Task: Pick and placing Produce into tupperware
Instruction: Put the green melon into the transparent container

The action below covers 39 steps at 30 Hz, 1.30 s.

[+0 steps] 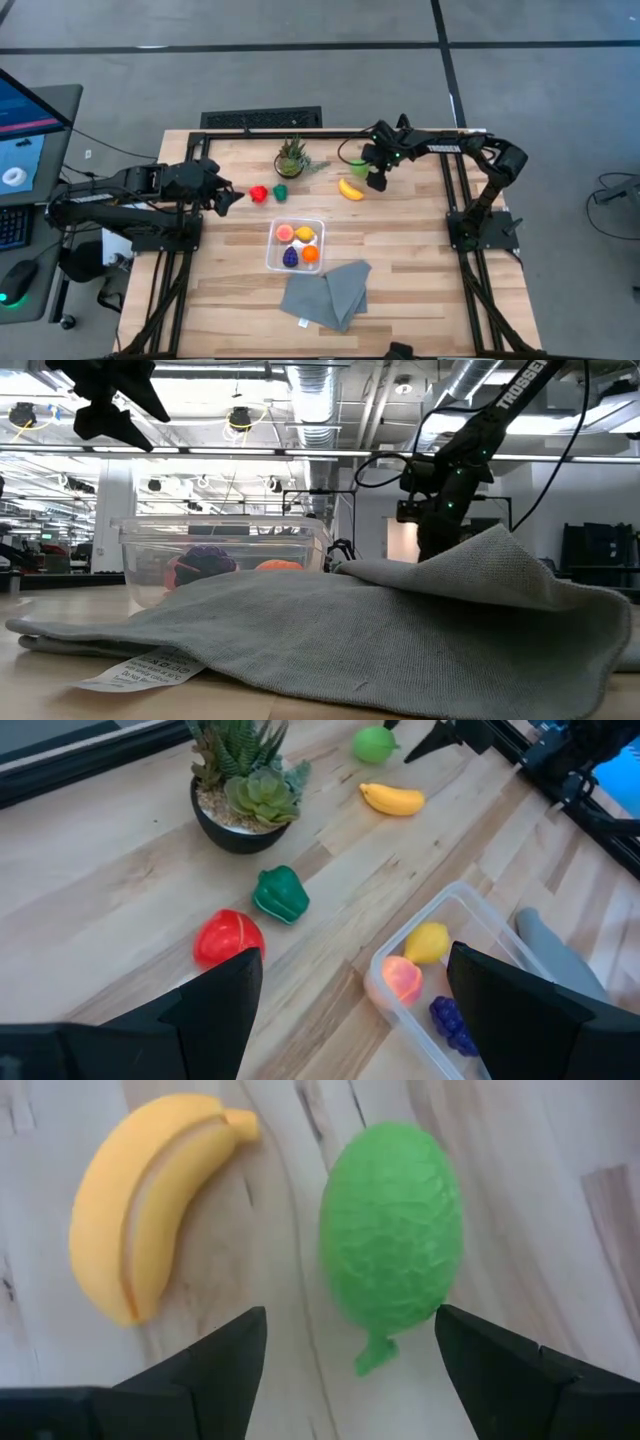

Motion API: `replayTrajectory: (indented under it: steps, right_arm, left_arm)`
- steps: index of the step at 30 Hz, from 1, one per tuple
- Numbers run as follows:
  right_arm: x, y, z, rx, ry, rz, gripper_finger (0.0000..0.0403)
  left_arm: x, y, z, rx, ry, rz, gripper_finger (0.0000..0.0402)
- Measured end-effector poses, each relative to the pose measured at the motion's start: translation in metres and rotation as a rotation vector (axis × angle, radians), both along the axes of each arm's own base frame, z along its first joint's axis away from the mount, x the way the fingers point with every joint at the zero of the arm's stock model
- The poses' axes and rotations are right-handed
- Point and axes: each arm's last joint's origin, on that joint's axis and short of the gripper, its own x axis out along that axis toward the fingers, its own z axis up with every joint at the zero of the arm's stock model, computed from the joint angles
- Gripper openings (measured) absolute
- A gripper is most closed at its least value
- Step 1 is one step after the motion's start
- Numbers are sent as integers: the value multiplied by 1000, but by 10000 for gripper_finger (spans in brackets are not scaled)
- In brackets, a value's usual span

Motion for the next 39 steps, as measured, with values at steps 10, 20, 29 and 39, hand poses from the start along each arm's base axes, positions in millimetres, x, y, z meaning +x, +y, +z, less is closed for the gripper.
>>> replayTrajectory:
  steps: [10,20,29,39]
  right_arm:
    - [6,-1,3,-36,-50,-5,312]
    - [9,-3,5,-63,-76,-1,311]
    - [17,3,5,-87,-109,54,311]
    - [21,5,6,-126,-120,107,311]
  left_arm:
    - [0,0,0,0,-2,10,306]
    - [0,0,0,-9,-6,16,306]
    - [0,0,0,-9,-6,16,306]
    - [0,0,0,-12,-7,19,306]
